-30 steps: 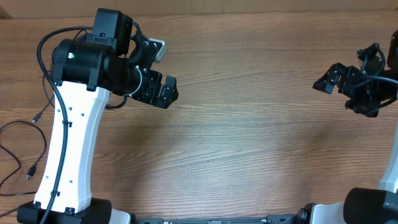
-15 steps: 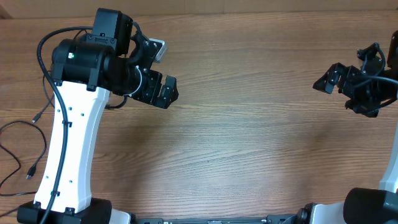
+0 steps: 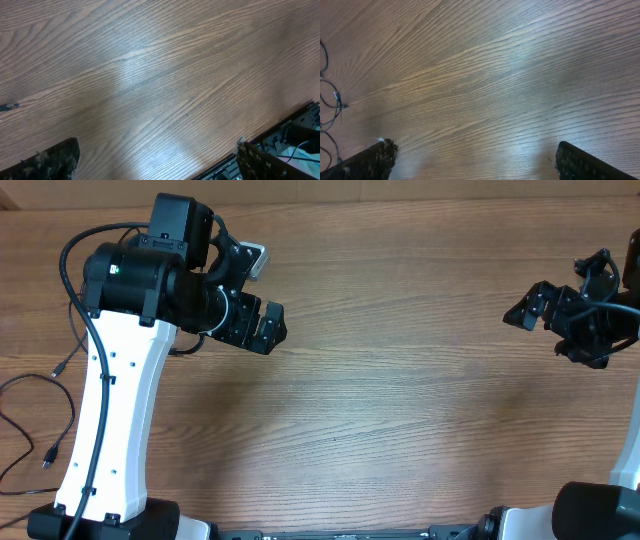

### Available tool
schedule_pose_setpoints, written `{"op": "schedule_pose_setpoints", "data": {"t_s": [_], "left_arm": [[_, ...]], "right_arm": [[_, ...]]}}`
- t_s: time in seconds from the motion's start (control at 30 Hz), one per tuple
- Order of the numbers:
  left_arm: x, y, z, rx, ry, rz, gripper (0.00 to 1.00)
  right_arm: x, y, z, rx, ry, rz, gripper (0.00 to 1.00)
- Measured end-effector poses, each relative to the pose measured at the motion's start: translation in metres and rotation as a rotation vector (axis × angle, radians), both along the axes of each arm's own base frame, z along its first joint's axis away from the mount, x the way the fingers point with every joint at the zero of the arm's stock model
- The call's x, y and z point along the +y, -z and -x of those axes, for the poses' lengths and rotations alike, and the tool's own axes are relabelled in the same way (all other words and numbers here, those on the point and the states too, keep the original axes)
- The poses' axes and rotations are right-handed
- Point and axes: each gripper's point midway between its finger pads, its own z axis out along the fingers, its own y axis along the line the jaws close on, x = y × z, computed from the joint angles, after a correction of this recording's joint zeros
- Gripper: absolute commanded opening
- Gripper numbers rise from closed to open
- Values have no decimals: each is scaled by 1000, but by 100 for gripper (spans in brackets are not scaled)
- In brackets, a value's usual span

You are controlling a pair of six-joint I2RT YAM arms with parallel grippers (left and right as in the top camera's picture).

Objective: Untangle cables

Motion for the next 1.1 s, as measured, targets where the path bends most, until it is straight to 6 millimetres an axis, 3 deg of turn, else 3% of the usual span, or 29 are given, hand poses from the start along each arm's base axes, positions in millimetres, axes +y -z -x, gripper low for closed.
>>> {"op": "schedule_pose_setpoints", "data": {"t_s": [0.23, 0.67, 1.1], "left_arm": [[-9, 0, 4, -1, 30, -2, 100], [-65, -15, 45, -51, 236, 14, 100], [-68, -17, 48, -57, 248, 16, 100]], "right_arm": [[0, 0, 0, 0, 0, 0, 100], [0, 0, 0, 0, 0, 0, 100], [0, 0, 0, 0, -1, 0, 100]]}}
